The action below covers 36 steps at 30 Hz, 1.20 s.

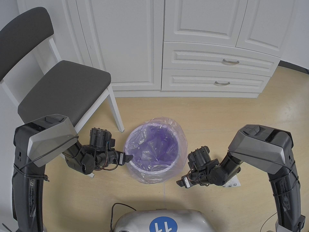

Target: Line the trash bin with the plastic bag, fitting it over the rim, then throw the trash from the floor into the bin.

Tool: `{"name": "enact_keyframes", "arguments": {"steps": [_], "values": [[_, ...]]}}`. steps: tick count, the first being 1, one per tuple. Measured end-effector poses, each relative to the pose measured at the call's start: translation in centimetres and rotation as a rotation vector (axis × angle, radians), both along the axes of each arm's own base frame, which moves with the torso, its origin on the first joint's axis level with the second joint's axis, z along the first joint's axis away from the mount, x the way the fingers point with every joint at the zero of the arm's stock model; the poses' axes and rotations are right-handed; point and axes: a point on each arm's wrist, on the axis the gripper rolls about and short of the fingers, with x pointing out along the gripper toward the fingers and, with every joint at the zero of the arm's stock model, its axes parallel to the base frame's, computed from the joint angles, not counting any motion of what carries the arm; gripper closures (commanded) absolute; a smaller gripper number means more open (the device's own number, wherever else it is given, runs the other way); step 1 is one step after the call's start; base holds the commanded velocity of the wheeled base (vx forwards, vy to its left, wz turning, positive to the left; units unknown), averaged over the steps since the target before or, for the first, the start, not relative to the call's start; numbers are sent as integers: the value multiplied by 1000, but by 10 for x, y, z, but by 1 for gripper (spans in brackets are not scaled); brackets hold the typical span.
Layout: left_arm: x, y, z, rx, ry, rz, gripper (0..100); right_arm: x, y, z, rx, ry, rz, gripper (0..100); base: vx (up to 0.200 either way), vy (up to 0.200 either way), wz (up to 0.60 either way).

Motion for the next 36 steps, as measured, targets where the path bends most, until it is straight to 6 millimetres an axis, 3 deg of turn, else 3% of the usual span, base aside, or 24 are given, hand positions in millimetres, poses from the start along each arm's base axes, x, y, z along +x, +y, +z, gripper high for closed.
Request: {"name": "enact_keyframes", "arguments": {"steps": [10, 20, 30, 36], "values": [[2, 18, 15, 21, -33, 30, 0, 4, -6, 8, -10, -21, -6, 0, 0, 0, 0], [-8, 27, 24, 55, -7, -20, 0, 14, -19, 25, 11, -62, -44, 0, 0, 0, 0], [-4, 34, 18, 76, 55, -9, 0, 25, -31, 43, 35, -107, -85, 0, 0, 0, 0], [4, 32, 2, 73, 76, -4, 0, 34, -40, 54, 55, -140, -113, 0, 0, 0, 0]]}}
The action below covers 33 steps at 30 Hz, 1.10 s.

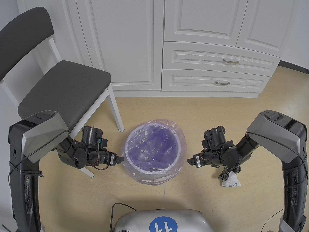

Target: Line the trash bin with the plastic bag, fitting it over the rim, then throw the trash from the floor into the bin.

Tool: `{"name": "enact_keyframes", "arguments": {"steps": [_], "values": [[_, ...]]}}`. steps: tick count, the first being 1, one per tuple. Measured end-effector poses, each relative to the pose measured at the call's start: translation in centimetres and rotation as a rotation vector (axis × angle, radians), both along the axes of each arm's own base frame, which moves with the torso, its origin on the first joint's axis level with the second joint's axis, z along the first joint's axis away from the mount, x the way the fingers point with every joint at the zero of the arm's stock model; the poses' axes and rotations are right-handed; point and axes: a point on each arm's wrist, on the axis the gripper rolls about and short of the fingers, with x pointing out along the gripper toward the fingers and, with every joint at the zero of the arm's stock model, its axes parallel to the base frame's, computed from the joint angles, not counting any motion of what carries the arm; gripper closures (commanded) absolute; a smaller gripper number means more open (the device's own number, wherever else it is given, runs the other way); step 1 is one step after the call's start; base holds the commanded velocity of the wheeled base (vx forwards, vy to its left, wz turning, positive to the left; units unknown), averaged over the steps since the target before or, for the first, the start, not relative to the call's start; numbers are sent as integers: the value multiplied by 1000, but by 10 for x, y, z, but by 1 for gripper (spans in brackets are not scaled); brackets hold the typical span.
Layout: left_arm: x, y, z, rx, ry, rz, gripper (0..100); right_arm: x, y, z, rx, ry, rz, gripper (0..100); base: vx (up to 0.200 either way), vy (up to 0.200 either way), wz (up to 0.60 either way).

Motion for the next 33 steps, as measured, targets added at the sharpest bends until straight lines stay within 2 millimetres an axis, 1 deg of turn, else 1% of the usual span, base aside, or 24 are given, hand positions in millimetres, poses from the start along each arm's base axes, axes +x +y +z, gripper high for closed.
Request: {"name": "enact_keyframes", "arguments": {"steps": [5, 11, 17, 22, 28, 33], "values": [[7, -2, -14, -1, 15, 10, 0, 12, -3, 9, 43, -34, -40, 0, 0, 0, 0], [13, -6, -24, -35, 21, 45, 0, 28, -3, 8, 86, -56, -80, 0, 0, 0, 0], [15, -9, -28, -46, 25, 53, 0, 43, 1, -1, 140, -36, -135, 0, 0, 0, 0], [15, -11, -29, -47, 27, 48, 0, 53, 5, -11, 180, 60, -190, 0, 0, 0, 0], [14, -13, -31, -47, 29, 44, 0, 70, 13, -19, 272, 105, -235, 0, 0, 0, 0], [14, -14, -32, -46, 32, 43, 0, 78, 19, -28, 283, 152, -259, 0, 0, 0, 0]]}}
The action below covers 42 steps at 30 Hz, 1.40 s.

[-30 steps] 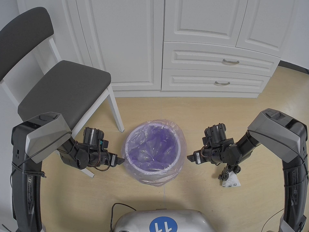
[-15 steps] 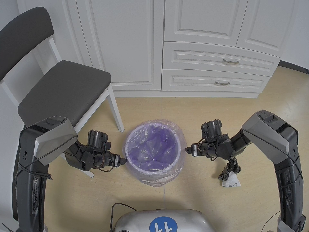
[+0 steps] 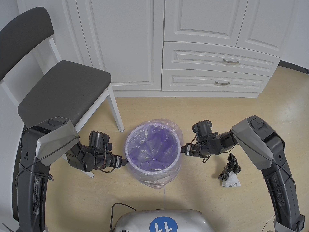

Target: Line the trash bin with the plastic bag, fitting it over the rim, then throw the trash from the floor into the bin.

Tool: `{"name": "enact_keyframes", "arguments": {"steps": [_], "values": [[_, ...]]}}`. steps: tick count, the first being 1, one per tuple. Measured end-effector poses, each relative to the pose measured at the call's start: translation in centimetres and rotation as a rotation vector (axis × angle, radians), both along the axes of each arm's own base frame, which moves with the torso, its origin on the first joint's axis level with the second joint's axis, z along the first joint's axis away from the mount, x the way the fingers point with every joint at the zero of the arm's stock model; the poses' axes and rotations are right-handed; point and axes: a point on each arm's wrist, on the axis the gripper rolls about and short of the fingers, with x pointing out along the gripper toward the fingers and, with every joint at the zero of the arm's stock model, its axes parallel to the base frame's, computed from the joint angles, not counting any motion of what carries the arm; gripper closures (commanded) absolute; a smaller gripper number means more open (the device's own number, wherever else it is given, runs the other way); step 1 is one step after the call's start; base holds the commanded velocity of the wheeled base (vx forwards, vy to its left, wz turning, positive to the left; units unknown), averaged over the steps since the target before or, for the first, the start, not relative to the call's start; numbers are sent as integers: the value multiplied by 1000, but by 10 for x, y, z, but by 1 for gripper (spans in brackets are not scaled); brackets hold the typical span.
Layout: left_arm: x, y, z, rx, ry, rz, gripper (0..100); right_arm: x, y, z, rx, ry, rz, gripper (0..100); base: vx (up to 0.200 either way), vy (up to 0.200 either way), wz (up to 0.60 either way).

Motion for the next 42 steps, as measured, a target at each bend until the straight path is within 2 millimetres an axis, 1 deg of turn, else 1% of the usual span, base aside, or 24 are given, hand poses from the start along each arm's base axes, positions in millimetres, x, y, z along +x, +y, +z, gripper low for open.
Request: {"name": "enact_keyframes", "arguments": {"steps": [8, 15, 20, 25, 30, 33, 35, 38, 42], "values": [[1, 0, -1, 2, -2, 3, 0, 10, 3, -15, -23, 87, -31, 0, 0, 0, 0], [2, 0, -1, 1, -5, 18, 0, 10, -1, -29, -57, 209, -38, 0, 0, 0, 0], [1, 1, -2, -1, -13, 28, 0, 10, -2, -36, -69, 218, -56, 0, 0, 0, 0], [-1, 8, 0, 14, -13, 20, 0, 9, -6, -27, -62, 210, -46, 0, 0, 0, 0], [-2, 24, 10, 26, -29, 9, 0, 12, -21, -13, 7, 135, -20, 0, 0, 0, 0], [-1, 34, 18, 23, -48, 17, 0, 16, -33, -2, 41, 83, -26, 0, 0, 0, 0], [1, 39, 23, 18, -66, 24, 0, 18, -37, 4, 57, 49, -34, 0, 0, 0, 0], [8, 40, 31, -14, -113, 51, 0, 20, -38, 9, 70, 16, -39, 0, 0, 0, 0], [17, 37, 36, -72, -160, 101, 0, 22, -38, 12, 95, -15, -57, 0, 0, 0, 0]]}}
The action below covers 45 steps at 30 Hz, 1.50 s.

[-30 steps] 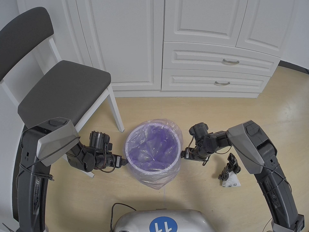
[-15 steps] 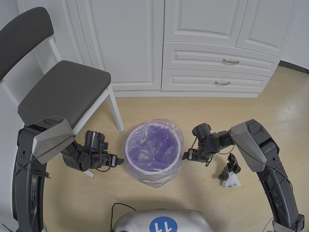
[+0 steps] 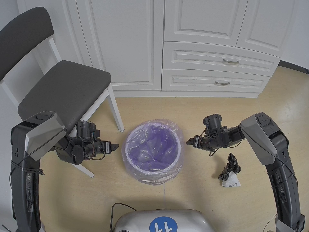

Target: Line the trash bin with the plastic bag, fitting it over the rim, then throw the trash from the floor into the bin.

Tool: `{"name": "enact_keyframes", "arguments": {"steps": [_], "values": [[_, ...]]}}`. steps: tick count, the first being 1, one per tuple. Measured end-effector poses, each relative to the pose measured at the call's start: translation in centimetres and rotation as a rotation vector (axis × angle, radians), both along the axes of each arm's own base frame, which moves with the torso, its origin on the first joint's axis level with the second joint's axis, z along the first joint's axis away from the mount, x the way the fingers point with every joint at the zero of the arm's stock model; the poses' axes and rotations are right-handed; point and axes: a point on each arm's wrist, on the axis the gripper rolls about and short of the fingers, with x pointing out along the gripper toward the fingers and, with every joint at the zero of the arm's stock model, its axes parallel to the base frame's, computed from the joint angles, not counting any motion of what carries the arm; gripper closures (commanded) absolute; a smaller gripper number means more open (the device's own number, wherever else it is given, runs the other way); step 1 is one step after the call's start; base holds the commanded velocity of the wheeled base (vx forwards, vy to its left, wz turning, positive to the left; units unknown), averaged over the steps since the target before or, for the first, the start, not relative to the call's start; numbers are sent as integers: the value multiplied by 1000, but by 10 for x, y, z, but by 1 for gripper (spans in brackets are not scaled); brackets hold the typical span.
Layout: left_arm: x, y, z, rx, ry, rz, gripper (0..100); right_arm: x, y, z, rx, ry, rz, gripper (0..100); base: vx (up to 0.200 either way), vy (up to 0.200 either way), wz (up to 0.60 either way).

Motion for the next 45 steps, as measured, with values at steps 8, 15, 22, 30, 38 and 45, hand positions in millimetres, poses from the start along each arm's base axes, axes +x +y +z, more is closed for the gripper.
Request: {"name": "enact_keyframes", "arguments": {"steps": [8, 15, 22, 30, 38, 45], "values": [[24, -30, -3, -68, -66, 134, 0, 5, 4, 2, 32, -74, -36, 0, 0, 0, 0], [43, -59, -19, -100, -91, 237, 0, 8, 7, 0, 46, -125, -53, 0, 0, 0, 0], [37, -66, -37, -101, -24, 221, 0, 7, 7, -3, 42, -124, -53, 0, 0, 0, 0], [17, -72, -42, -108, 56, 129, 0, 8, 6, -1, 34, -130, -54, 0, 0, 0, 0], [9, -78, -42, -85, 70, 94, 0, 7, 2, 1, 26, -129, -56, 0, 0, 0, 0], [7, -71, -44, -34, 105, 85, 0, 0, 4, -6, -13, -104, -21, 0, 0, 0, 0]]}}
